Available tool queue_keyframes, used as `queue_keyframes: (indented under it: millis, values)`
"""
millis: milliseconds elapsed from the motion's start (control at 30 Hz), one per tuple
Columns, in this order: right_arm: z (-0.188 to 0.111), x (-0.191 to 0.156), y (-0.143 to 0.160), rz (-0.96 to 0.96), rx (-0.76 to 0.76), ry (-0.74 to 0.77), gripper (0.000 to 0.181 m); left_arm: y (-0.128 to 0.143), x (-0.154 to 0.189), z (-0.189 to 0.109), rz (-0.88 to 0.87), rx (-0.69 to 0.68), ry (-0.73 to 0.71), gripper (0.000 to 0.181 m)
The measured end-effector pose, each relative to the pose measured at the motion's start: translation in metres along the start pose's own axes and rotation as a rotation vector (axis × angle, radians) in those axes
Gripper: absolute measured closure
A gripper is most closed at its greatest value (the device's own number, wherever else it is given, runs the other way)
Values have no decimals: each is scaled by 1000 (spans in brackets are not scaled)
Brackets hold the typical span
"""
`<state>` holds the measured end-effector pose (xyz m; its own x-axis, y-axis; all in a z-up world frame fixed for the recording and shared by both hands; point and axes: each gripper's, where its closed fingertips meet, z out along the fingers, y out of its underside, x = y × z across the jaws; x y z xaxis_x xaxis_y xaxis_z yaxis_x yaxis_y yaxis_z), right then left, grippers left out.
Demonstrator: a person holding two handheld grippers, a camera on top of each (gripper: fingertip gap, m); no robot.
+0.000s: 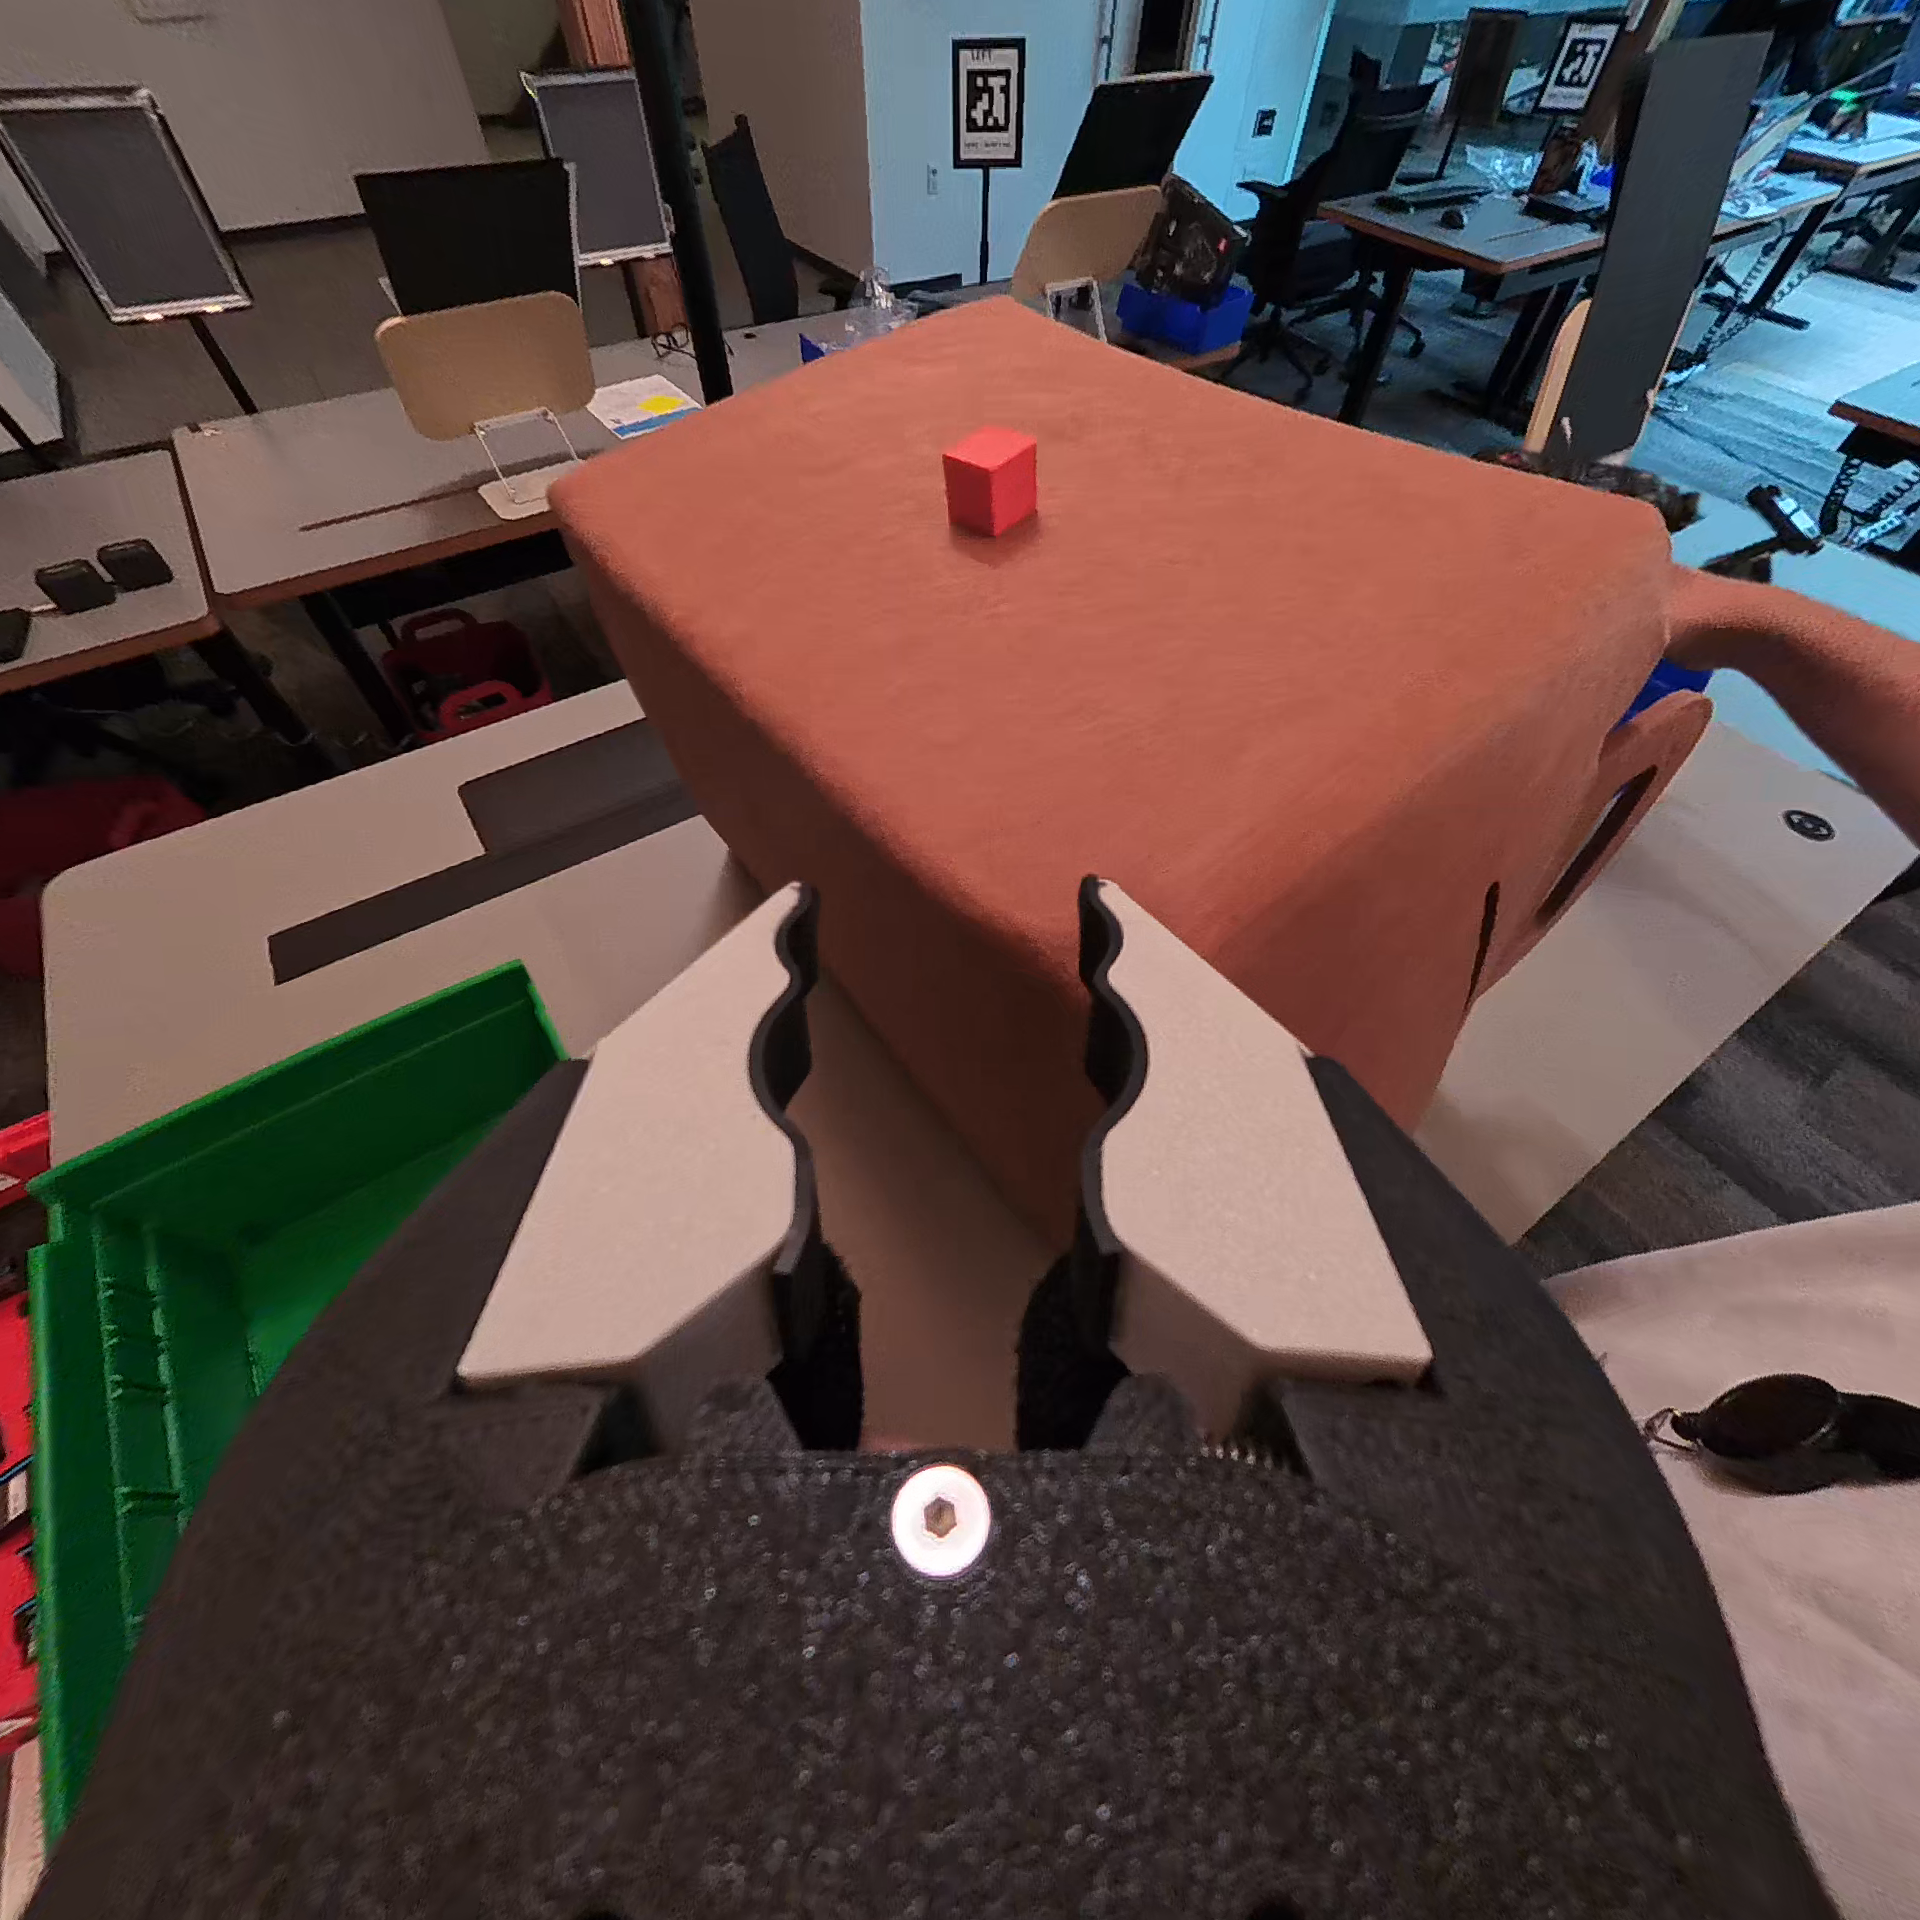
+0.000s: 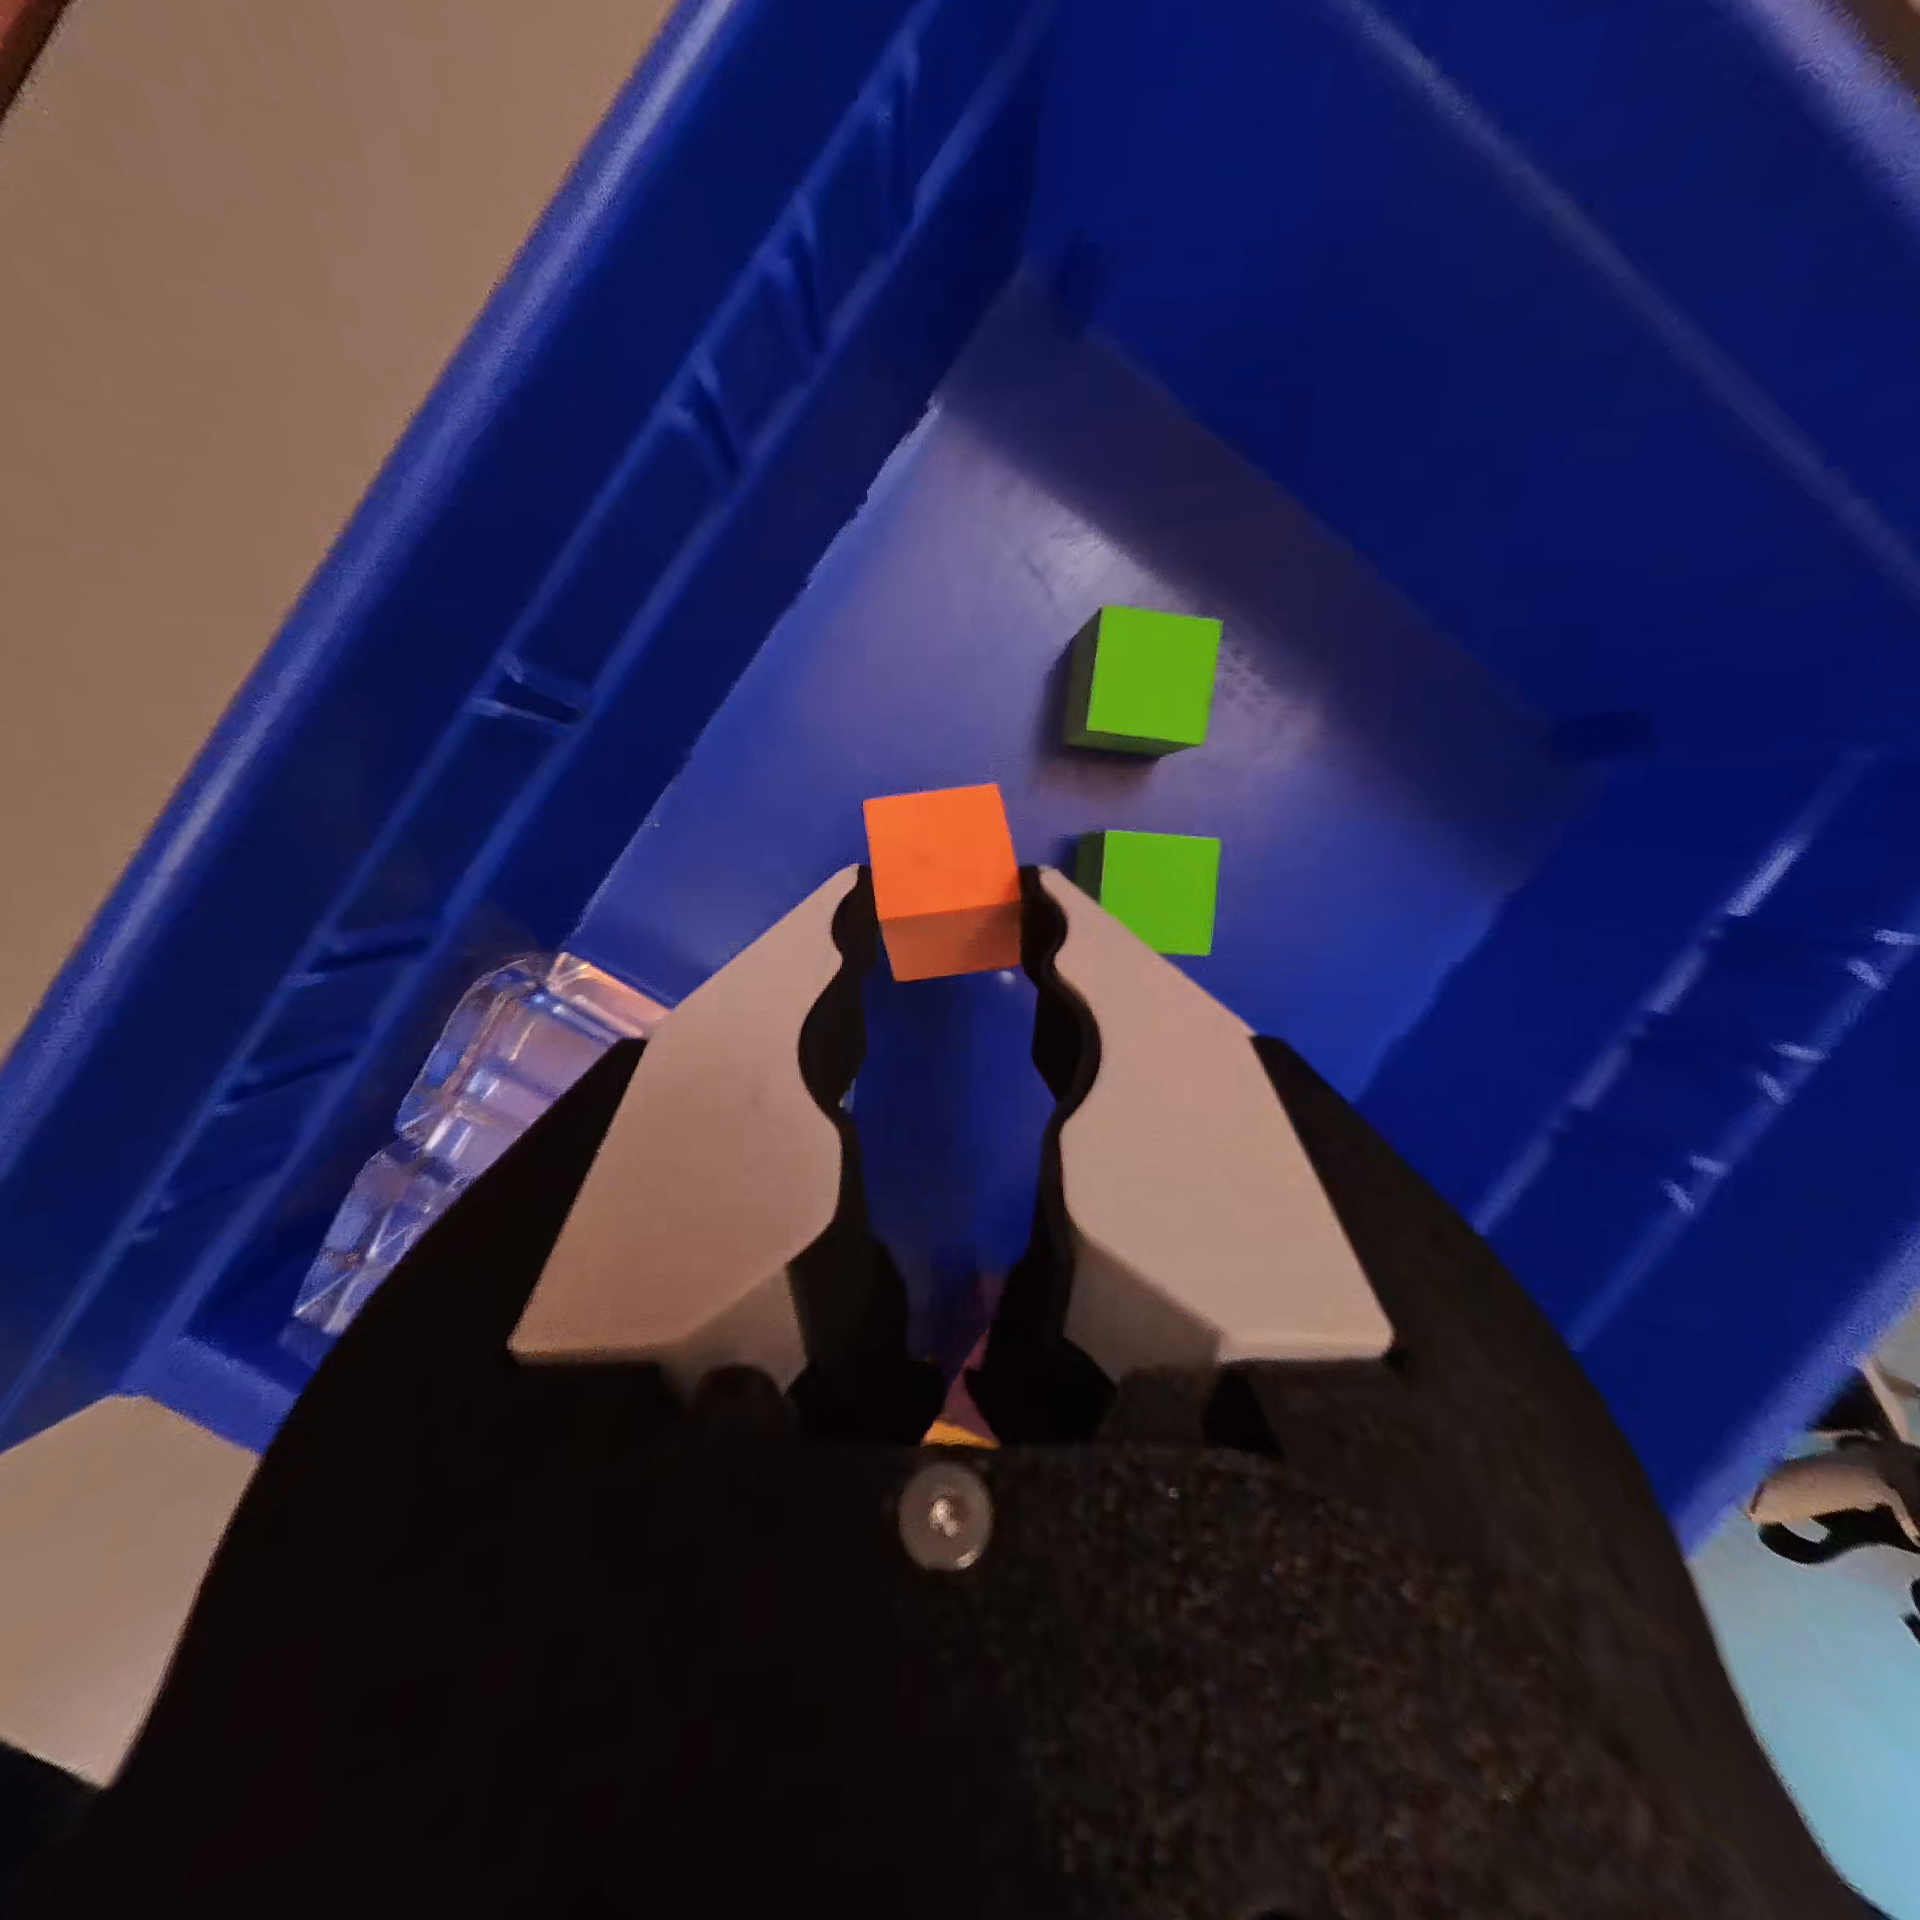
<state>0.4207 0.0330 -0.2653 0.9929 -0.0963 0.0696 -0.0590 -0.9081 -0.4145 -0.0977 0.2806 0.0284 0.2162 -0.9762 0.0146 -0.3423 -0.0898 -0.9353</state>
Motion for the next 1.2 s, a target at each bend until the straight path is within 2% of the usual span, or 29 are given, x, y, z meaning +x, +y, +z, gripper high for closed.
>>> queue_keyframes:
  millis: [133,300,367,400,467,533,567,667,767,833,867,967,1033,1133,1200]
  values:
    - [23,13,-1,3,0,39,154,2,11,7,28,-30,-19,130]
    - [33,25,-12,36,45,66,154,4,20,5,38,-37,-27,130]
    - [32,25,-9,39,14,67,140,5,21,3,32,-36,-27,130]
    - [30,24,-9,38,13,63,132,6,21,2,27,-35,-26,130]
    - [16,24,-17,35,33,78,130,7,20,0,17,-34,-27,130]
    - [-15,22,-43,29,100,108,128,8,17,-3,14,-33,-28,130]
    - [-37,16,-65,24,161,106,127,8,15,-4,15,-32,-29,130]
    - [-119,-35,-155,-34,394,25,127,9,9,-8,19,-28,-25,130]
    - [-201,-142,-243,-167,619,-270,121,9,3,-12,22,-19,-19,130]
    - [-235,-219,-274,-321,640,-513,121,10,-1,-17,29,-8,-18,130]
    - [-243,-246,-286,-400,623,-565,120,11,-3,-20,30,-5,-18,130]
    - [-226,-277,-325,-575,547,-486,121,18,-11,-30,13,0,-22,130]
    - [-207,-290,-343,-635,475,-494,122,23,-15,-38,2,4,-21,130]
    - [-175,-299,-353,-683,315,-493,121,31,-23,-50,-7,8,-37,129]
    - [-162,-307,-353,-760,282,-480,120,35,-29,-56,-20,9,-46,129]
